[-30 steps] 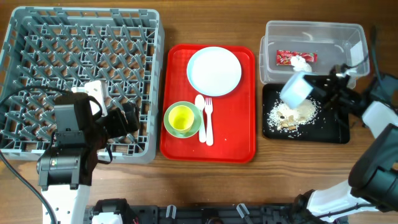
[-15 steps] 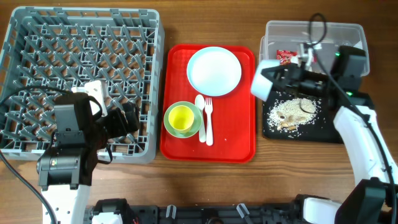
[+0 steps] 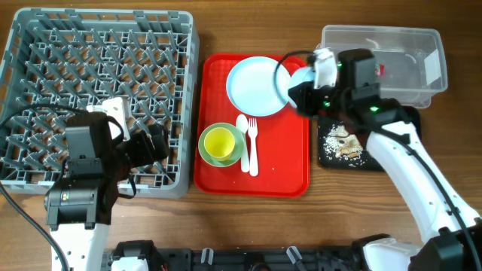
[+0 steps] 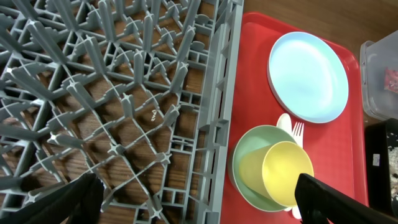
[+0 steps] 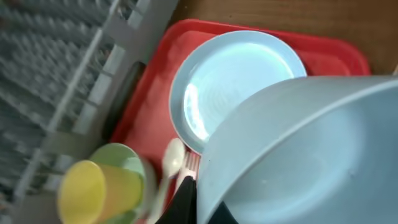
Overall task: Sort waste into correct bins and load items into the dishwasher rack
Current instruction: 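Place the emptied blue bowl onto the blue plate with right gripper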
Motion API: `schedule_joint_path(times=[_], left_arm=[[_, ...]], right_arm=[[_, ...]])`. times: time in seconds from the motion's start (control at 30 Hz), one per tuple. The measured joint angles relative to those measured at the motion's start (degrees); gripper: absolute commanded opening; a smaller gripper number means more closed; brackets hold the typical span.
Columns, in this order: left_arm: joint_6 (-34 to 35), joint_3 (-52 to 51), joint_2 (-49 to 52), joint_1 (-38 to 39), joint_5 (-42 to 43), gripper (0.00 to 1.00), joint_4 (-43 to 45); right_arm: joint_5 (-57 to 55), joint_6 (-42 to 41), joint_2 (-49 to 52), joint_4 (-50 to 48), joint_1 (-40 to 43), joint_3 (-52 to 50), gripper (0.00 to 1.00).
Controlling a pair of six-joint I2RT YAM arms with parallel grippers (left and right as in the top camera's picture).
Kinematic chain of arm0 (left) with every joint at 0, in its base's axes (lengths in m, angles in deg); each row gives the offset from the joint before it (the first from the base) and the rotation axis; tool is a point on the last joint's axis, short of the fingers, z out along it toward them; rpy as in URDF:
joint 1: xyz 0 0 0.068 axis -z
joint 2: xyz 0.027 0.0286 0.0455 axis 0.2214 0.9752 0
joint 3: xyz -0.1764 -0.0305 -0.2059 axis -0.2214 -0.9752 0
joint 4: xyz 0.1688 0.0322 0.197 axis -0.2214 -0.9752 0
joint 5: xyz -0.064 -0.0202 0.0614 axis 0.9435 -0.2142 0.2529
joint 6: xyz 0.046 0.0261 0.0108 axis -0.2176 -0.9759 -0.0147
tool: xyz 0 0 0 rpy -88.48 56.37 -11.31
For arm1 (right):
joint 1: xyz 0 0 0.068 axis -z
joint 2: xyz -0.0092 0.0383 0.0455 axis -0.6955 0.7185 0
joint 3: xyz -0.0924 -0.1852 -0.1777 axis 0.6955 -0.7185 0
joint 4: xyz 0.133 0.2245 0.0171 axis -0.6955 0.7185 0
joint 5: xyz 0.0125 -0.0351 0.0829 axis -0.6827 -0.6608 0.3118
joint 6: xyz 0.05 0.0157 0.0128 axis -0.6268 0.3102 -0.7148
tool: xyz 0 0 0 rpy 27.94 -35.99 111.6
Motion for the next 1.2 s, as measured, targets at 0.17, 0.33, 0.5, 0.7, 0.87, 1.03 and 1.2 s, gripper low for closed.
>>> schedule_joint_path(times=[0.17,0.33,0.5,0.7,0.87,1.03,1.2], left_arm=[[0.00,0.00,0.00,0.00,0.00,1.00,0.00],[0.00,0.00,0.00,0.00,0.00,1.00,-0.02],[0.00,0.00,0.00,0.00,0.00,1.00,-0.02],[0.00,0.00,0.00,0.00,0.00,1.00,-0.02],[0.00,0.00,0.00,0.00,0.00,1.00,-0.04],[0.00,0.00,0.00,0.00,0.00,1.00,-0.02],[0.00,0.00,0.00,0.00,0.00,1.00,-0.02]], right_arm=[[-12.52,12.09,0.00,1.90,-9.38,3.26,0.04],[-17.14,16.68,4.61,8.04,-12.48,11.41,0.04],[-13.77,14.93,15.82,14.95,-12.41,21.92,0.04],[-11.50,11.06,25.09,16.00,-12.41,29.20,0.08],[-11.93,8.61,32.37,14.12,-12.41,29.44,0.11],[-11.98,6.95,34.99,11.82,-12.41,29.44,0.17],[-11.91,6.54,34.99,14.82,-12.41,29.55,0.38]])
